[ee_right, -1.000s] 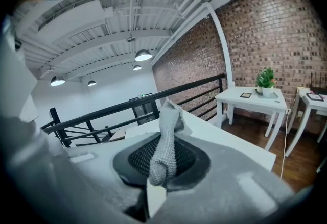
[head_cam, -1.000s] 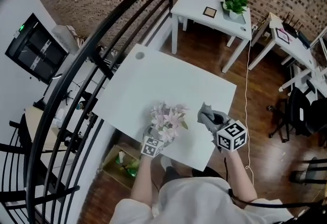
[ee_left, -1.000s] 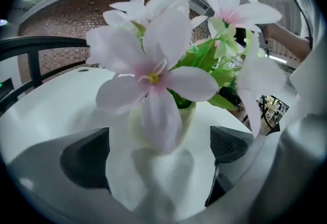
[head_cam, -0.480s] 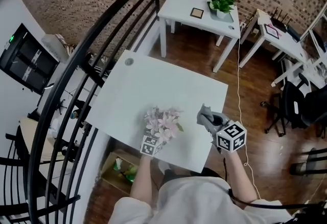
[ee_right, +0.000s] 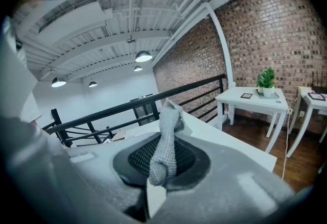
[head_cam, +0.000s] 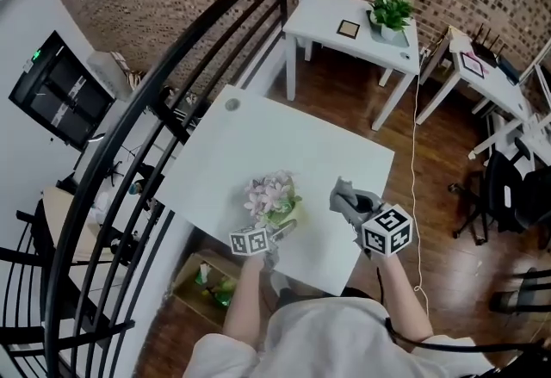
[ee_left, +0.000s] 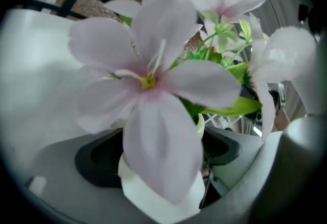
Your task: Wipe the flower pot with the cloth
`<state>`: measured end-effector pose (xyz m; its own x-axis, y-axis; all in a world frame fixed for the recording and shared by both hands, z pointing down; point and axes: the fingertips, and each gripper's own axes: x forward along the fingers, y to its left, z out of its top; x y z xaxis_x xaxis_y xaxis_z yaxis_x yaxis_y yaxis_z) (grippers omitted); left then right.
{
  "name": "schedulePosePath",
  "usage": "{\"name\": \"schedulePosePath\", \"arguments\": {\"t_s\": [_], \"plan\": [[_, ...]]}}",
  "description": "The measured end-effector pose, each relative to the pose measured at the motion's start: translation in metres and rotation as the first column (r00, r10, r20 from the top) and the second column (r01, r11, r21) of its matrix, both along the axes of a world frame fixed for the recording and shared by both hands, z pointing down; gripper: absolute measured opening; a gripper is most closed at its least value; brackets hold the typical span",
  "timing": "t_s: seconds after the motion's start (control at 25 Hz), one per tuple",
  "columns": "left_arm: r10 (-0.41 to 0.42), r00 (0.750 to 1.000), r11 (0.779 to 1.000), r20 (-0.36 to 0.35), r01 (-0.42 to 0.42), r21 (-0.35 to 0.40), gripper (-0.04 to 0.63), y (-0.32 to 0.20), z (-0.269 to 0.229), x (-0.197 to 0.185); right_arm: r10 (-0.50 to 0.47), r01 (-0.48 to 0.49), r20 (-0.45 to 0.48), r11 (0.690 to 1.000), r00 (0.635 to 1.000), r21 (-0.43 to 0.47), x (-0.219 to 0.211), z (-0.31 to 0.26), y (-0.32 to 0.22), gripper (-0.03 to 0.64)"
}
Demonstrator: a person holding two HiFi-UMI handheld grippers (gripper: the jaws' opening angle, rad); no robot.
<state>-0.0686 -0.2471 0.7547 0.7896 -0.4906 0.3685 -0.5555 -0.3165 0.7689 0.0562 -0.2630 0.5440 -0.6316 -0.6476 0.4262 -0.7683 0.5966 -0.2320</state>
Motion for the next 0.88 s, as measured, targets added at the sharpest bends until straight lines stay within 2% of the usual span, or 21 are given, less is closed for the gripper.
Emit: {"name": "schedulePosePath", "arguments": {"t_s": [0.08,0.16,0.28,0.36,0.44,0.52,0.6,0.68,0.8,0.88], "plan": [[-0.075,0.985,0.994,-0.156,0.061,-0.091,0.511,0.003,-0.011,0.001,-0.043,0.044,0.013,0.999,0.999,-0.017,-0.008,0.003,0.001,0.009],[-0.152,0.947,0.982,-0.284,0.113,-0.149,0.504,0.003,-0.029,0.001,-0.161,0.164,0.044,0.984,0.986,-0.064,-0.025,0.009,0.012,0.009],[-0.209,0.902,0.972,-0.378,0.150,-0.181,0.500,0.003,-0.052,0.002,-0.364,0.375,0.101,0.919,0.926,-0.121,-0.058,0.015,0.035,0.009],[-0.205,0.895,0.973,-0.397,0.141,-0.185,0.500,0.005,-0.064,0.006,-0.439,0.465,0.175,0.871,0.881,-0.156,-0.075,0.015,0.048,0.009],[-0.170,0.904,0.979,-0.391,0.109,-0.174,0.499,0.008,-0.075,0.013,-0.454,0.509,0.267,0.838,0.850,-0.196,-0.087,0.012,0.053,0.009],[-0.122,0.918,0.985,-0.376,0.064,-0.161,0.499,0.012,-0.086,0.018,-0.441,0.522,0.326,0.822,0.836,-0.228,-0.094,0.008,0.051,0.009],[-0.075,0.927,0.988,-0.368,0.019,-0.154,0.497,0.015,-0.099,0.023,-0.435,0.529,0.347,0.811,0.831,-0.249,-0.097,0.005,0.046,0.009],[-0.046,0.924,0.989,-0.379,-0.011,-0.148,0.497,0.016,-0.113,0.026,-0.441,0.526,0.315,0.806,0.840,-0.273,-0.096,0.005,0.042,0.009],[-0.044,0.907,0.991,-0.419,-0.014,-0.134,0.497,0.015,-0.131,0.020,-0.451,0.494,0.203,0.812,0.869,-0.311,-0.087,0.013,0.039,0.009],[-0.042,0.904,0.992,-0.425,-0.011,-0.122,0.495,0.017,-0.137,0.014,-0.440,0.476,0.182,0.818,0.879,-0.324,-0.082,0.015,0.039,0.009]]}}
